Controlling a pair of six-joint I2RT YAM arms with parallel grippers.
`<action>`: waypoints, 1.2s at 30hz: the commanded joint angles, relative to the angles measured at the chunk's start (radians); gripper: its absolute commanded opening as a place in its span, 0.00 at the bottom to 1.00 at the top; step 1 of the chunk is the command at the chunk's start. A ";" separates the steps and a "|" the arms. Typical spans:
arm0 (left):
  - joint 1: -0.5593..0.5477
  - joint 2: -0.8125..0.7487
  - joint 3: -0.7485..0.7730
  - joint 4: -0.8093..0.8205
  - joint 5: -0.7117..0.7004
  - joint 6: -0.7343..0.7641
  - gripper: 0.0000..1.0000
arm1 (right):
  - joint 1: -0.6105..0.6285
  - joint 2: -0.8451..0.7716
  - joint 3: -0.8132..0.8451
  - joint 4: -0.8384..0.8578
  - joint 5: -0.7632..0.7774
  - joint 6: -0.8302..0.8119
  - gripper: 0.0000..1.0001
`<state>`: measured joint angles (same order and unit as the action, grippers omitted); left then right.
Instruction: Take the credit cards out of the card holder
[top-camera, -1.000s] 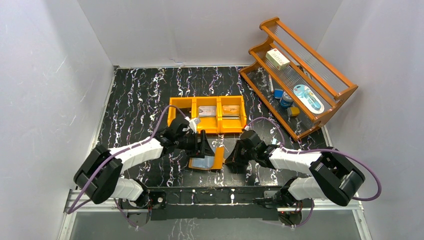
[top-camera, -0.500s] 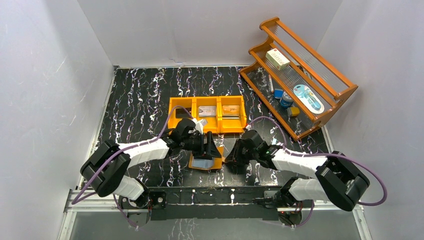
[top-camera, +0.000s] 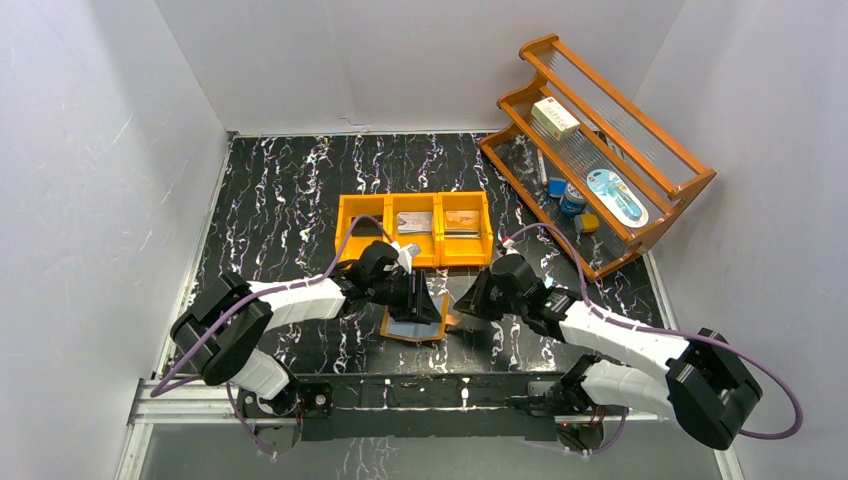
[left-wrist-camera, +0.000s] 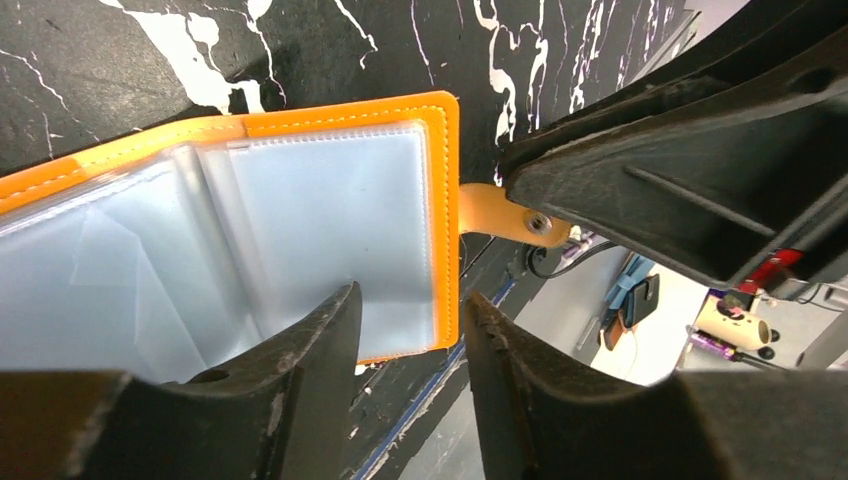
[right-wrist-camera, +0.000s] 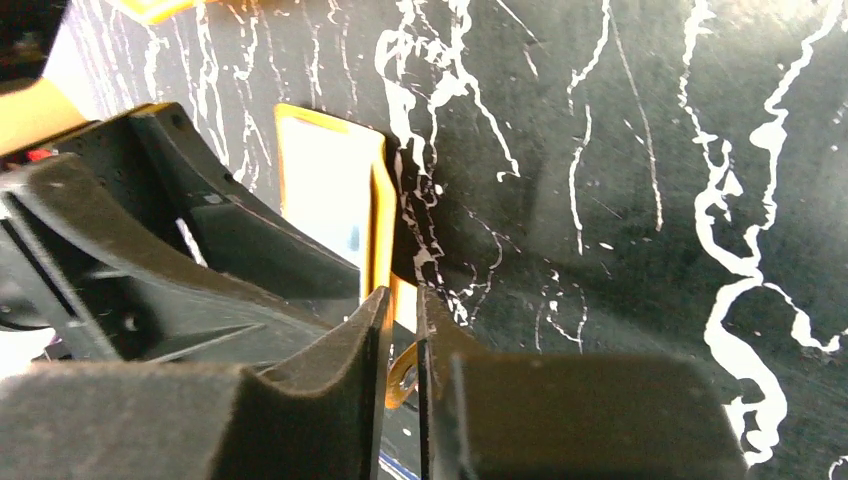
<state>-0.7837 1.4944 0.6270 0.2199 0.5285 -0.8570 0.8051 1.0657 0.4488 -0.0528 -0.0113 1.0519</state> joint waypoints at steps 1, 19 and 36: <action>-0.014 -0.014 -0.013 -0.030 -0.016 0.014 0.37 | -0.004 0.029 0.076 0.075 -0.043 0.009 0.19; -0.046 -0.015 0.010 -0.093 -0.081 0.043 0.35 | -0.003 0.266 0.143 0.121 -0.178 -0.002 0.20; -0.044 -0.134 0.189 -0.589 -0.459 0.138 0.60 | -0.005 0.314 0.093 -0.044 -0.137 -0.049 0.20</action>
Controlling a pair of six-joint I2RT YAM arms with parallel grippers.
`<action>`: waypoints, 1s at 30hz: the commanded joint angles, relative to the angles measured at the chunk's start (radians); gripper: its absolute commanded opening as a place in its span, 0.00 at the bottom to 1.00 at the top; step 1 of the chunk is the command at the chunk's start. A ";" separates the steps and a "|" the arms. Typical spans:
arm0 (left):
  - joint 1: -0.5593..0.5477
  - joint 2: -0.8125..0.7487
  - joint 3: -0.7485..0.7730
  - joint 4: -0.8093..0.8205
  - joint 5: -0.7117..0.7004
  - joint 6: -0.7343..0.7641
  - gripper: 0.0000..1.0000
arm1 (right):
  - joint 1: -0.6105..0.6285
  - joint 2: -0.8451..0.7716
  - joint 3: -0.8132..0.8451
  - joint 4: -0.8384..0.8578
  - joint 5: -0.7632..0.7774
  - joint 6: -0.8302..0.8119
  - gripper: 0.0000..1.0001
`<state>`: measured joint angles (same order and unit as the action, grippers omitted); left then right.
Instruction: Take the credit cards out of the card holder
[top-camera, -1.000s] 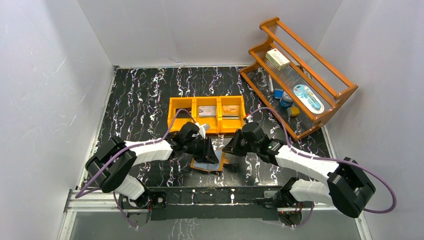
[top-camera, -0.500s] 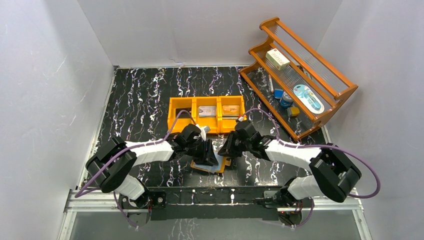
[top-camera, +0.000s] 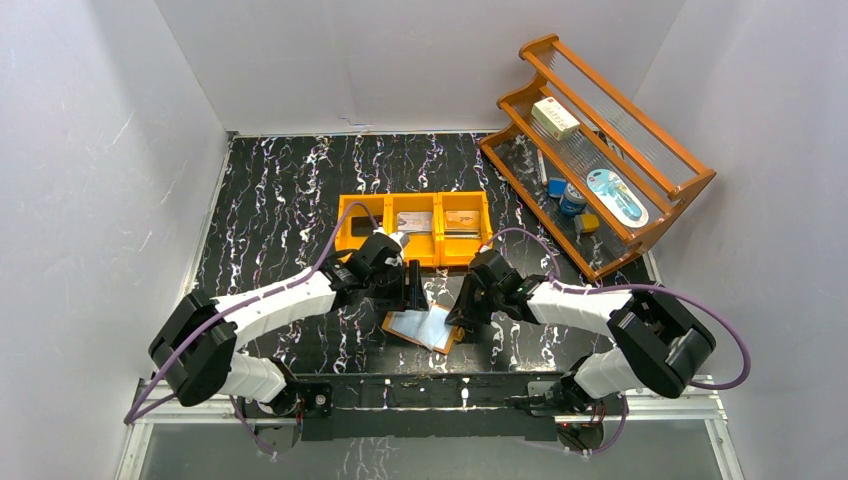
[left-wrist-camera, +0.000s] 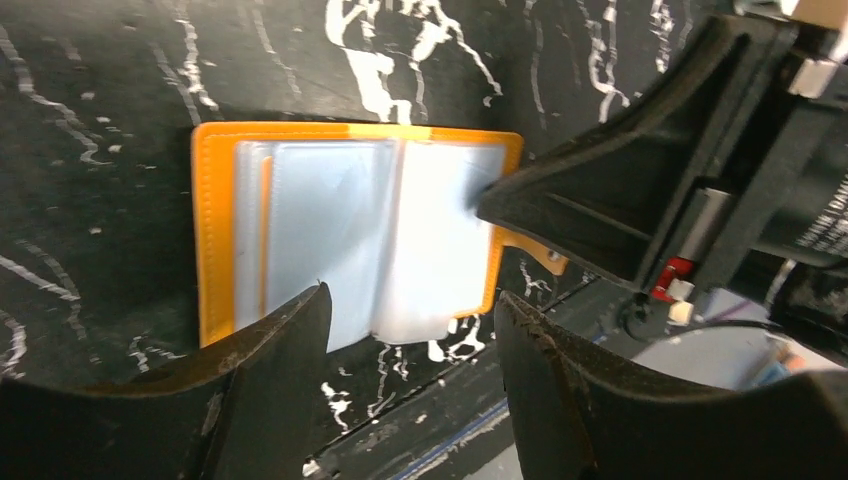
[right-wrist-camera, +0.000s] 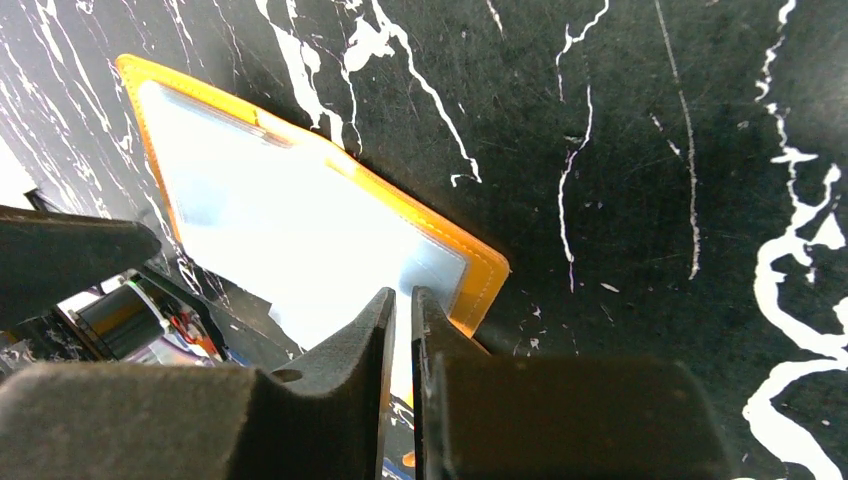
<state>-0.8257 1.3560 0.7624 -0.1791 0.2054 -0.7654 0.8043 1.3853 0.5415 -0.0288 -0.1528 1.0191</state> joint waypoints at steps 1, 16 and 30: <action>-0.002 0.007 0.056 -0.196 -0.138 0.053 0.60 | -0.004 -0.003 0.000 -0.072 0.001 -0.013 0.20; -0.002 0.100 0.065 -0.137 -0.007 0.081 0.50 | -0.004 0.006 -0.002 -0.114 0.001 0.004 0.20; -0.003 0.046 0.066 0.028 0.202 0.059 0.39 | -0.004 0.055 0.039 -0.068 -0.015 -0.013 0.20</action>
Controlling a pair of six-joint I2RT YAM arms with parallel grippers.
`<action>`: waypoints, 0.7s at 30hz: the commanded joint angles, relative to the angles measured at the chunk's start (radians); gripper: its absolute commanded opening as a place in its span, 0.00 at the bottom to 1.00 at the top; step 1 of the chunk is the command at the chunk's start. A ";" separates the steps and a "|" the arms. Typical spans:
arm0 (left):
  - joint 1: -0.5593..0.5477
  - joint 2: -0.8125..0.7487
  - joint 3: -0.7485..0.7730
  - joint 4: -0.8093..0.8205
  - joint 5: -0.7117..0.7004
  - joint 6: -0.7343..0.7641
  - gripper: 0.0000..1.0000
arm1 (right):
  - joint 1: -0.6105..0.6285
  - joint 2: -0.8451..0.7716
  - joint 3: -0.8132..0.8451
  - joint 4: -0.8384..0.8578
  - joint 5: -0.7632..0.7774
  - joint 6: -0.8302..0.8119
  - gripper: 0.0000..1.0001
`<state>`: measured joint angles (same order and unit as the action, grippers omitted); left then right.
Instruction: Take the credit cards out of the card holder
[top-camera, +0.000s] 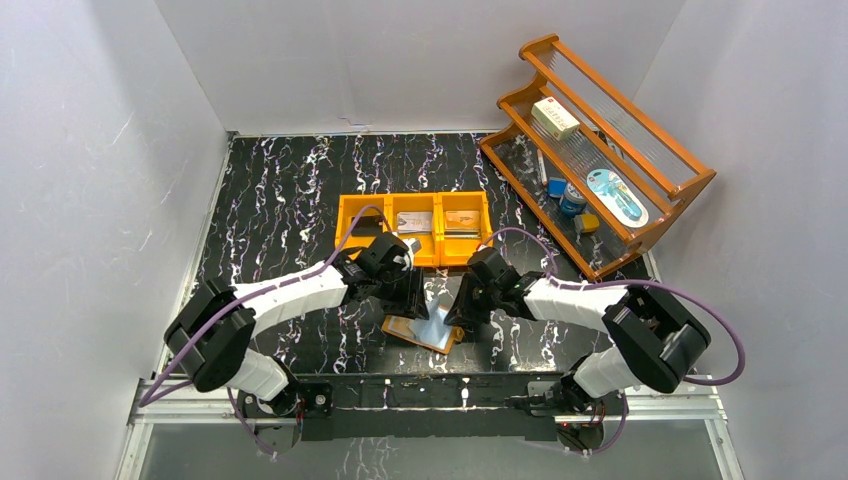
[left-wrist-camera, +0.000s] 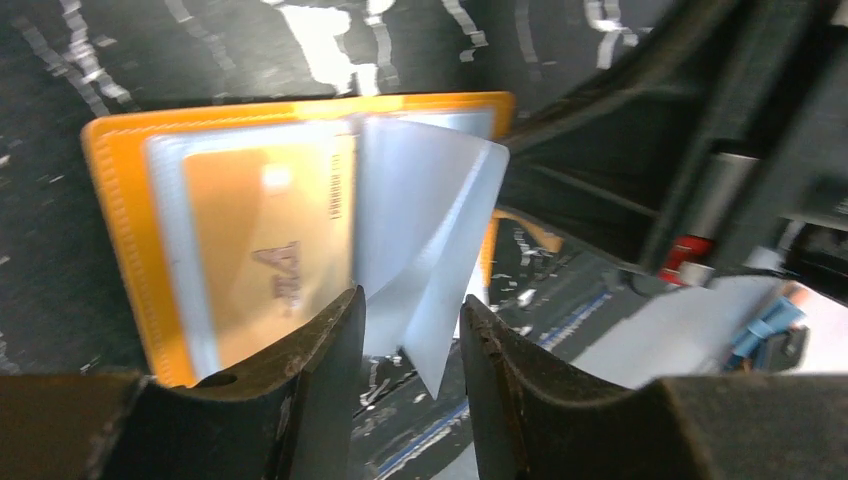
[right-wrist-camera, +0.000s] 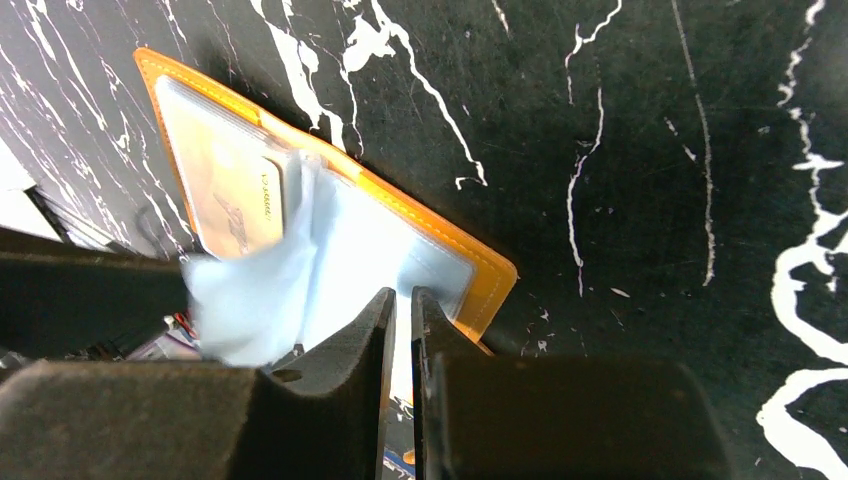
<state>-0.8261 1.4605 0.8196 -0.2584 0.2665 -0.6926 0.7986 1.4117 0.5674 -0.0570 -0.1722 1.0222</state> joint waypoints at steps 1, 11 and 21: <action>-0.002 -0.053 0.006 0.126 0.176 -0.015 0.40 | 0.002 0.025 0.011 -0.032 0.004 -0.007 0.20; -0.002 0.038 -0.023 0.141 0.222 -0.026 0.39 | 0.000 -0.021 0.046 -0.053 0.045 0.035 0.23; -0.002 0.039 -0.002 0.098 0.243 -0.128 0.39 | -0.002 -0.224 0.209 -0.400 0.154 0.139 0.38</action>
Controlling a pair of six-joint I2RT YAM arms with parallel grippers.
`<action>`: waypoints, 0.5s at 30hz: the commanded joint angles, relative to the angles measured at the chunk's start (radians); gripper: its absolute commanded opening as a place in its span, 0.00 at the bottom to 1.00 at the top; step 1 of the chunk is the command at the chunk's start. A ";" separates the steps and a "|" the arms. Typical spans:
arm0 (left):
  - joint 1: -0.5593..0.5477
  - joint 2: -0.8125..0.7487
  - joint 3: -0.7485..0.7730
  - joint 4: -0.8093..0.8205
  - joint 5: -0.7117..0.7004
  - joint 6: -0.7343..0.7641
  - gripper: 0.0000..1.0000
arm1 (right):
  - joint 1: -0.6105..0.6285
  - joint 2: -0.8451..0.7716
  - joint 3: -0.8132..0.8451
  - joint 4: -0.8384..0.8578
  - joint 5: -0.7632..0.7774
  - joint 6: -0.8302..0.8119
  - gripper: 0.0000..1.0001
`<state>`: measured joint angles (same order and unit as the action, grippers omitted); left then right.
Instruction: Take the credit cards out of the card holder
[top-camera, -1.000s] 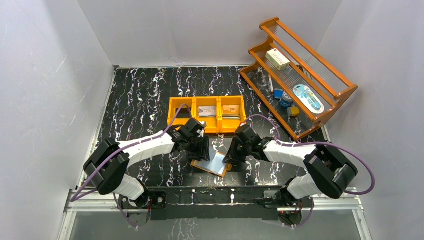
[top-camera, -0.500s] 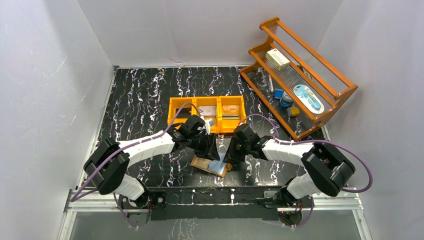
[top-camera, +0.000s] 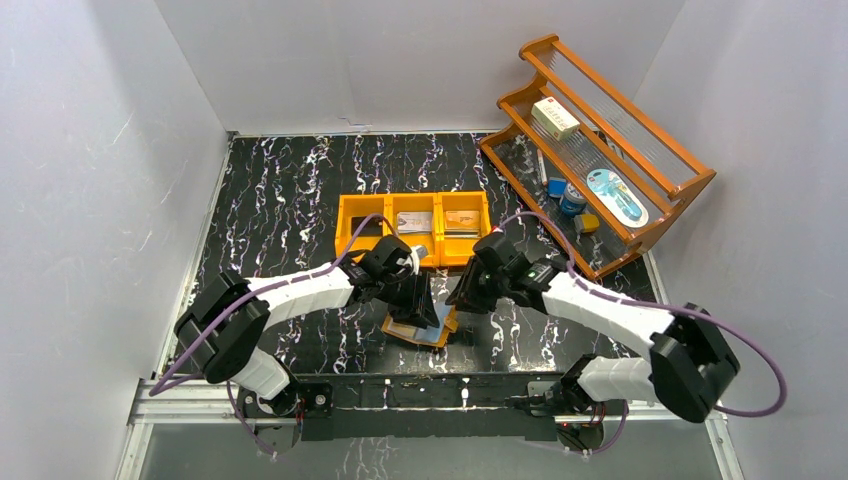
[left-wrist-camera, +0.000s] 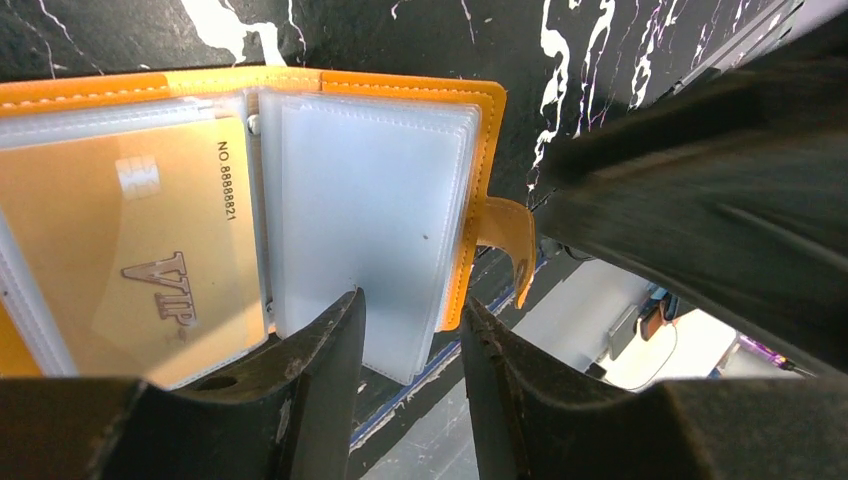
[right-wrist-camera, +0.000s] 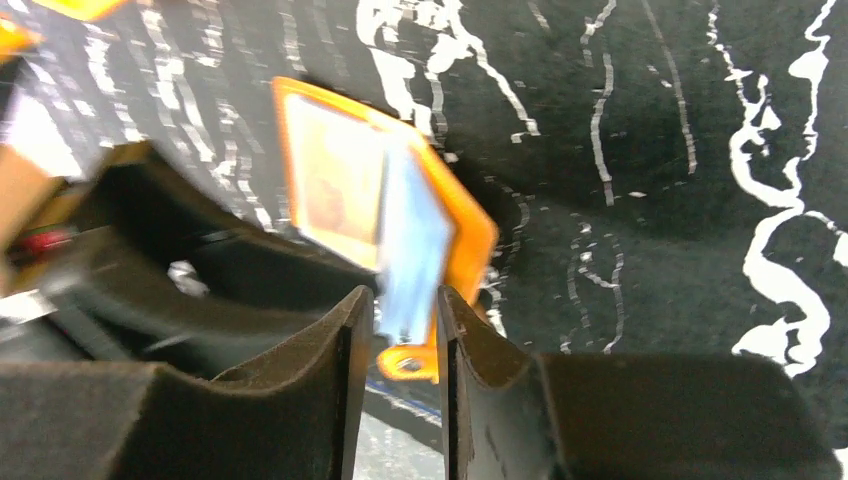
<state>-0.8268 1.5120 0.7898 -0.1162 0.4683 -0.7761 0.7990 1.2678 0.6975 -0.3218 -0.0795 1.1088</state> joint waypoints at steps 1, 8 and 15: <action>-0.001 -0.018 0.021 -0.034 0.050 -0.048 0.39 | -0.003 -0.096 0.074 -0.104 0.043 0.047 0.39; -0.003 -0.037 -0.067 0.057 0.018 0.029 0.34 | -0.003 -0.134 -0.045 0.171 -0.025 0.071 0.31; -0.003 0.007 -0.052 0.041 0.048 0.123 0.30 | -0.004 -0.004 -0.098 0.386 -0.127 0.090 0.24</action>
<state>-0.8268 1.5063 0.7353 -0.0715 0.4877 -0.7177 0.7986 1.2034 0.6052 -0.1169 -0.1371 1.1858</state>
